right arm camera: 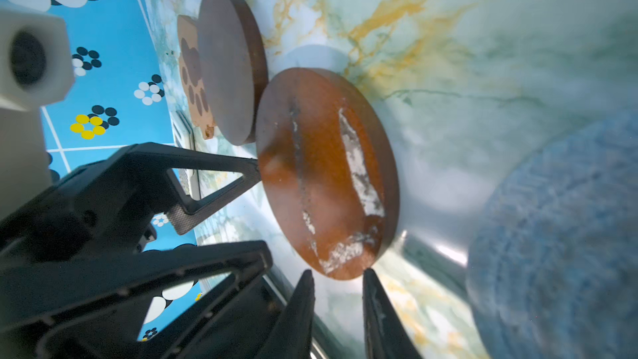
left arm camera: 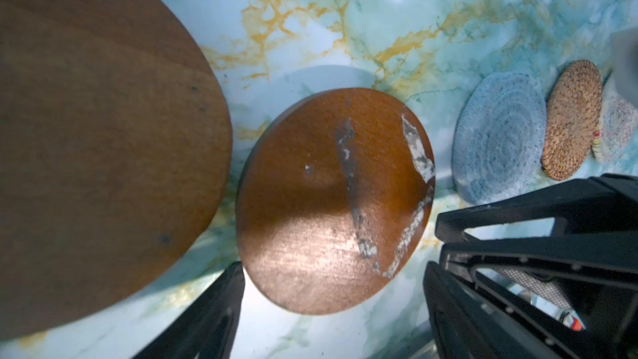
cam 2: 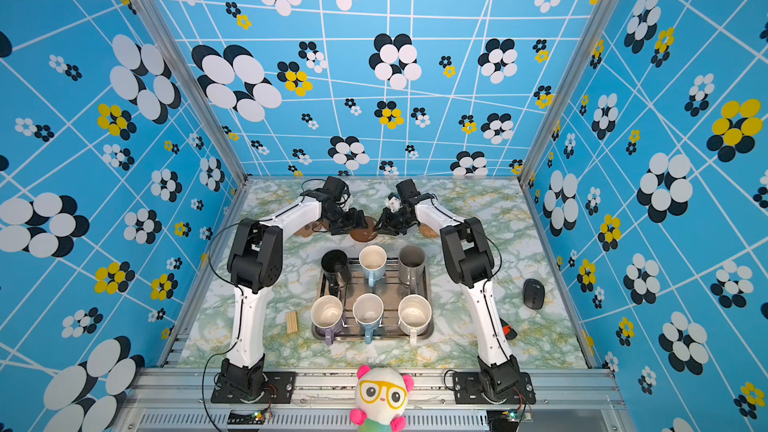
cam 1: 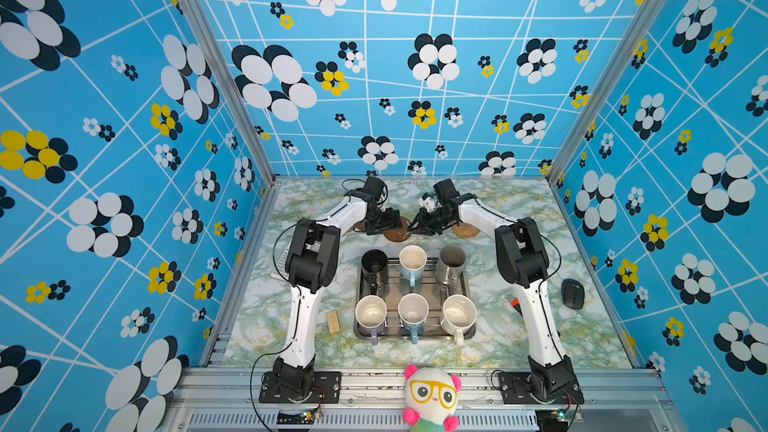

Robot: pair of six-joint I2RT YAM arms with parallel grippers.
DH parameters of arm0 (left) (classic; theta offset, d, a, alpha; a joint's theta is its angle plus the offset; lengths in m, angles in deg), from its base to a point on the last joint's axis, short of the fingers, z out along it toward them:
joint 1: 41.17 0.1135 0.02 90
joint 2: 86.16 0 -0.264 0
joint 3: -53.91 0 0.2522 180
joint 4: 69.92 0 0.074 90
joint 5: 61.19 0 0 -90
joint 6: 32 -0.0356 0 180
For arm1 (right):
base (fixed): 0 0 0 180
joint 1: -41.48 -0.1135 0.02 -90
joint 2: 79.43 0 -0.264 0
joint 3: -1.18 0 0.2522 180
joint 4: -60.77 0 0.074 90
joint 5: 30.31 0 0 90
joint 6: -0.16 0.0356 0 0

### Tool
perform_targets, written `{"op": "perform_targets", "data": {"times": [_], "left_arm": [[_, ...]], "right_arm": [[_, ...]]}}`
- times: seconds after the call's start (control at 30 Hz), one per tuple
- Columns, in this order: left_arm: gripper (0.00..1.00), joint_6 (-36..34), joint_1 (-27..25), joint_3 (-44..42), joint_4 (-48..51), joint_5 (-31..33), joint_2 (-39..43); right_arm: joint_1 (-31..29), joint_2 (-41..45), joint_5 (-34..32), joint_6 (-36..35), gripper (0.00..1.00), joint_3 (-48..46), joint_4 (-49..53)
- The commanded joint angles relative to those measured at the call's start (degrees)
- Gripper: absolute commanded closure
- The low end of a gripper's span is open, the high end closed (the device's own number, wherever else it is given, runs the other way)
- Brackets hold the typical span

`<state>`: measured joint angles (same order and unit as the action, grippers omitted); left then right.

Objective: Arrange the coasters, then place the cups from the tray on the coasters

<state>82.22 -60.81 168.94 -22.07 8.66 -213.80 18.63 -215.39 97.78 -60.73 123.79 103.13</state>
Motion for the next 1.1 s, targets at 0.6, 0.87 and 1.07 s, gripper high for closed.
{"op": "perform_targets", "data": {"times": [0.6,0.87,1.07], "left_arm": [[0.21,-0.02,-1.38,-4.0,-0.16,-0.78,2.39],[0.23,-1.06,-1.28,2.02,2.27,0.17,-2.69],[0.23,-2.27,-0.75,6.97,4.89,2.45,-5.43]], "right_arm": [[5.45,17.25,-3.17,-1.6,0.71,-14.13,-5.77],[6.28,20.02,-3.55,-1.5,0.71,-20.47,-8.89],[7.16,21.08,-2.94,-1.86,0.71,-23.04,-10.2]]}}
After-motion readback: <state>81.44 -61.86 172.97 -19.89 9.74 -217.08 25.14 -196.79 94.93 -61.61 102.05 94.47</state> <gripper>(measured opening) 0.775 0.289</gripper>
